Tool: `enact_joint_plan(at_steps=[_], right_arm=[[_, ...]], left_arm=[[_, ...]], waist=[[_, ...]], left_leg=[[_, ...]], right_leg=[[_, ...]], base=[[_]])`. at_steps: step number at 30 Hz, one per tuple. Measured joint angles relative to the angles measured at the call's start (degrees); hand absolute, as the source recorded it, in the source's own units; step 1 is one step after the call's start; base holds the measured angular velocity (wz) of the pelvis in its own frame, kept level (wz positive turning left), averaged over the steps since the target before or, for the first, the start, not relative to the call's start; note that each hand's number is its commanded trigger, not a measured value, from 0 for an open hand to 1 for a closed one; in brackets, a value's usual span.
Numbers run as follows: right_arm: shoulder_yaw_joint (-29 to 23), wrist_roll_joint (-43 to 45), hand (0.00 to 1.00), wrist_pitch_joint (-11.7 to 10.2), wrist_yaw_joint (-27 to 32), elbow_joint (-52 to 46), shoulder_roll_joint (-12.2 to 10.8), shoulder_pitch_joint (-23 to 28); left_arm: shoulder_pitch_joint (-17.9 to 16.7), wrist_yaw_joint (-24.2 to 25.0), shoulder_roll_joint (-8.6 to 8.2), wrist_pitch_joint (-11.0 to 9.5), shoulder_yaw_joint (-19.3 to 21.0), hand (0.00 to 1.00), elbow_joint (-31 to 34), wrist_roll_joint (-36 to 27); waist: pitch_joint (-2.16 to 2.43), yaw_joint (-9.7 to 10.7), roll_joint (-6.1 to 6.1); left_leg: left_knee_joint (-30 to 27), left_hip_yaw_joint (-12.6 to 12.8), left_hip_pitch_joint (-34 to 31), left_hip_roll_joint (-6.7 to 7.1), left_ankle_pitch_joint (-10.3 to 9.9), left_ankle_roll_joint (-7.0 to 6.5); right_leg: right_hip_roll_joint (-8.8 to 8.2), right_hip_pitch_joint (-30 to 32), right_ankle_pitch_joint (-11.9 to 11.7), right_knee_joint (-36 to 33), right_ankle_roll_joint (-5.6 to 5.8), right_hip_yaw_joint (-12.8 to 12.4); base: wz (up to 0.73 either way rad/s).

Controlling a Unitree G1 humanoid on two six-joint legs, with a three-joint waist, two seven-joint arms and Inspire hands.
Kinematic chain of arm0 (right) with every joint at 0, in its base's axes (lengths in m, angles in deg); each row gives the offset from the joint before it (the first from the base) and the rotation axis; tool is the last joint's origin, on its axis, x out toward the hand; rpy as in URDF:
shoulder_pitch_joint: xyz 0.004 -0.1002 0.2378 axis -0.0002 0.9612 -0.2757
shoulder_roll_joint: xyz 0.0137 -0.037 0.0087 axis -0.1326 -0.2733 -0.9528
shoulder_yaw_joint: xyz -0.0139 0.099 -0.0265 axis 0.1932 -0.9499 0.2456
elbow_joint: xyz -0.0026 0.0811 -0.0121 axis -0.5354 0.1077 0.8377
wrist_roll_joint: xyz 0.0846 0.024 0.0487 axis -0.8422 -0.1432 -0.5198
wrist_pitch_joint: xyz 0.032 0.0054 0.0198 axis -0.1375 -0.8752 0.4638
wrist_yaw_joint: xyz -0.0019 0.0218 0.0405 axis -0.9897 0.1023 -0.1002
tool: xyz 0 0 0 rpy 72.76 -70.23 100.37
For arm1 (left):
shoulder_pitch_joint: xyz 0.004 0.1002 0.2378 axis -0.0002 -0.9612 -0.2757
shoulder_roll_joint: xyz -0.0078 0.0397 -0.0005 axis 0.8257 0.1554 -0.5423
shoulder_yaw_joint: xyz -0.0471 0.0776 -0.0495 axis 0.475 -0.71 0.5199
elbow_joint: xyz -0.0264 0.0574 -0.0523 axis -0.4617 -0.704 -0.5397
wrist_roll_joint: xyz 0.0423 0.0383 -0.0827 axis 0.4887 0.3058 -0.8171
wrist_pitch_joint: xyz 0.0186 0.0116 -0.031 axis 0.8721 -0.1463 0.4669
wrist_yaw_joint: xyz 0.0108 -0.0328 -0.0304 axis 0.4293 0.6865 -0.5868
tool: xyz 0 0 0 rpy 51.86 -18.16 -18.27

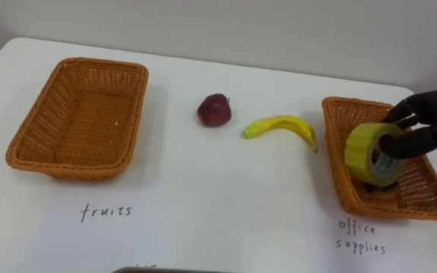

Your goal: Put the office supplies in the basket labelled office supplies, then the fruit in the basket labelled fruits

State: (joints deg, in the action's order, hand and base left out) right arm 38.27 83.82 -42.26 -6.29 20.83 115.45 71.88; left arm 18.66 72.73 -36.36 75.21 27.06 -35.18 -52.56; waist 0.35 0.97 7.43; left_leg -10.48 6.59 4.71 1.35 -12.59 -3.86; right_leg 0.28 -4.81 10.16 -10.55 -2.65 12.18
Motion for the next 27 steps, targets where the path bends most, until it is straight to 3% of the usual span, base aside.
enact_joint_plan(at_steps=[7, 18, 27], right_arm=[[0.0, 0.0, 0.00, 0.0, 0.0, 0.0, 0.0, 0.3], [0.0, 0.0, 0.00, 0.0, 0.0, 0.0, 0.0, 0.3], [0.0, 0.2, 0.00, 0.0, 0.0, 0.0, 0.0, 0.3]], left_arm=[[-0.1, 0.0, -0.01, 0.5, 0.0, 0.00, 0.0, 0.0], [-0.1, 0.0, -0.02, 0.6, 0.0, 0.00, 0.0, 0.0], [-0.2, 0.0, -0.02, 0.6, 0.0, 0.00, 0.0, 0.0]], waist=[[-0.05, 0.0, -0.11], [0.26, -1.2, 0.33], [0.14, -1.3, 0.21]], left_leg=[[-0.1, 0.0, 0.0, 0.00, 0.0, 0.00], [-0.3, 0.2, 0.1, 0.00, 0.0, 0.00], [-0.2, 0.2, 0.0, -0.01, 0.0, -0.01]], right_leg=[[0.01, 0.1, 0.0, -0.1, 0.00, -0.2], [0.01, -0.1, 0.0, -0.1, -0.01, -0.5], [0.00, -0.1, 0.0, -0.2, -0.01, -0.4]], base=[[0.00], [0.00], [0.00]])
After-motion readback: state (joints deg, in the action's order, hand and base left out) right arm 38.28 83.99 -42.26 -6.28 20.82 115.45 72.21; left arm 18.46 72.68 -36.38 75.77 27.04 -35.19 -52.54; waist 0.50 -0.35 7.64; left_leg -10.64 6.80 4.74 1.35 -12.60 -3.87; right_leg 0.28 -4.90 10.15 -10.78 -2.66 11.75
